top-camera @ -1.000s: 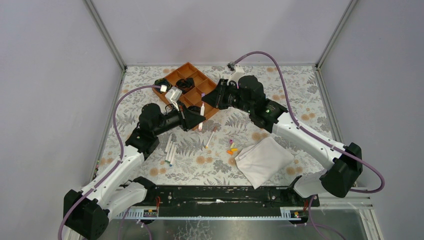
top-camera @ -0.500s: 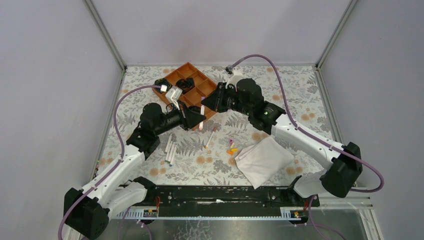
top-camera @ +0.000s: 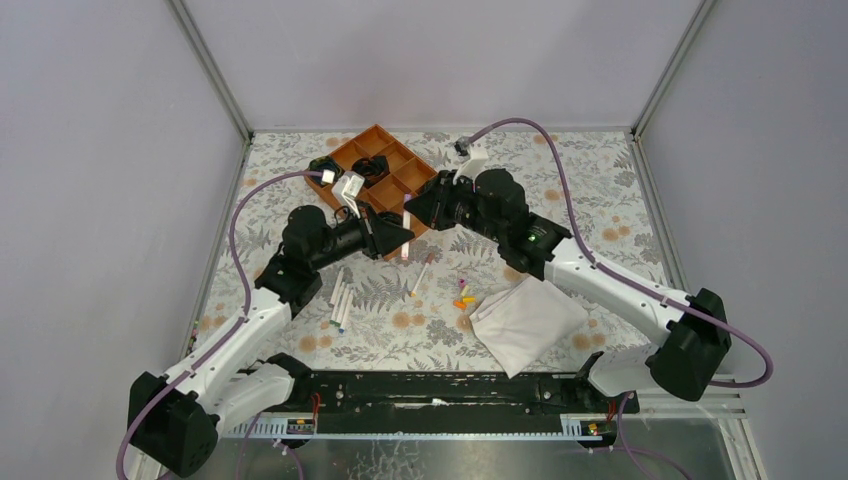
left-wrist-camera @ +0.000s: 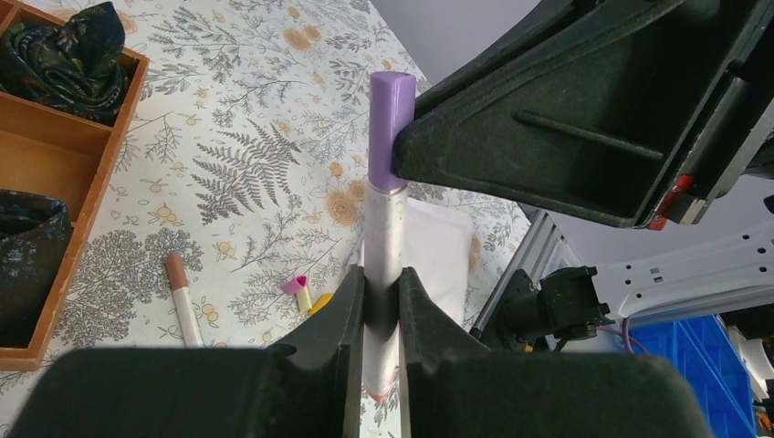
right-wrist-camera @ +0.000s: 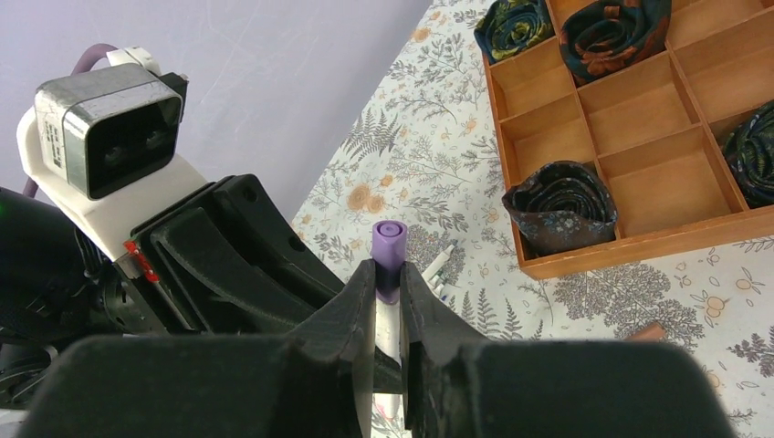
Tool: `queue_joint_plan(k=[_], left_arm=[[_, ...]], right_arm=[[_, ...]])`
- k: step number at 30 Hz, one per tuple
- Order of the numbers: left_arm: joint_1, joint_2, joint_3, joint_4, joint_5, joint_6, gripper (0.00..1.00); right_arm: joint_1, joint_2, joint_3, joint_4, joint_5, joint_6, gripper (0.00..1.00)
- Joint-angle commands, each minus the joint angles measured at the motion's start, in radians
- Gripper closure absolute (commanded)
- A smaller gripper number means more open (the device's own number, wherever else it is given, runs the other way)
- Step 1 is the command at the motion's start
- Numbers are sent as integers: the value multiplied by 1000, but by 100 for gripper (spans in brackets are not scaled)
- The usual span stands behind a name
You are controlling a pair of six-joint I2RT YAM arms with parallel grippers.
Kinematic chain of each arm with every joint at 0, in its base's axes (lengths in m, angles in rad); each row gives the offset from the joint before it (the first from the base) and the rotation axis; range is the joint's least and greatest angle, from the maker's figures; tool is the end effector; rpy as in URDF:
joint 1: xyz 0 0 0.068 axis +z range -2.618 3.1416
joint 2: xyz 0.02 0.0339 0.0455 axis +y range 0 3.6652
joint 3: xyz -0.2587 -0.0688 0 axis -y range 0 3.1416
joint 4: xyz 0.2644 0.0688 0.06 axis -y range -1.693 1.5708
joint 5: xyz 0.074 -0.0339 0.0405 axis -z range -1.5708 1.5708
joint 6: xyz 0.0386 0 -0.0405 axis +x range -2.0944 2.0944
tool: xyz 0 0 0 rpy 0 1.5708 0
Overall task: Insert the pens into the pen caps
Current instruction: Insert the pen cap onto the pen, then press the pen cap onto the pen.
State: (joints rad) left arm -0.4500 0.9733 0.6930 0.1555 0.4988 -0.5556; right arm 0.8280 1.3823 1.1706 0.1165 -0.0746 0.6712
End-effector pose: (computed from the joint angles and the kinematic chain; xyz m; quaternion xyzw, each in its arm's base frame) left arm 0.2191 -0.1263 0.2985 0.1247 0.7342 -0.4711 0.4726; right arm 0.2377 0.2631 0.3600 -0.0829 0.7352 0.4782 0.4732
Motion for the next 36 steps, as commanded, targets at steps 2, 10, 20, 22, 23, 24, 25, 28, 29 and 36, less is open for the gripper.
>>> queue_joint_plan(k=[2, 10, 20, 22, 23, 24, 25, 28, 29, 36], left_arm=[[9, -20, 36, 123, -10, 35, 100], [10, -62, 50, 58, 40, 92, 100], [10, -130, -7, 144, 246, 129, 100], [9, -137, -17, 163, 273, 124, 100], [9, -141, -21, 171, 280, 121, 100], [9, -141, -22, 175, 285, 119, 100], [9, -140, -23, 179, 288, 117, 100], [10, -134, -22, 187, 302, 113, 100], [10, -132, -23, 190, 306, 111, 100], [9, -132, -26, 204, 326, 101, 100]], right_arm=[[48, -71, -19, -24, -56, -35, 98], [48, -189, 6, -132, -16, -104, 35], [-12, -195, 109, -160, -146, -134, 29], [-27, -181, 125, -149, -180, -132, 31], [-32, -173, 133, -145, -196, -132, 33], [-33, -166, 142, -140, -209, -131, 34], [-33, -160, 146, -133, -226, -131, 35], [-33, -147, 155, -114, -265, -132, 35], [-34, -144, 158, -111, -274, -132, 35], [-33, -110, 168, -86, -325, -134, 44]])
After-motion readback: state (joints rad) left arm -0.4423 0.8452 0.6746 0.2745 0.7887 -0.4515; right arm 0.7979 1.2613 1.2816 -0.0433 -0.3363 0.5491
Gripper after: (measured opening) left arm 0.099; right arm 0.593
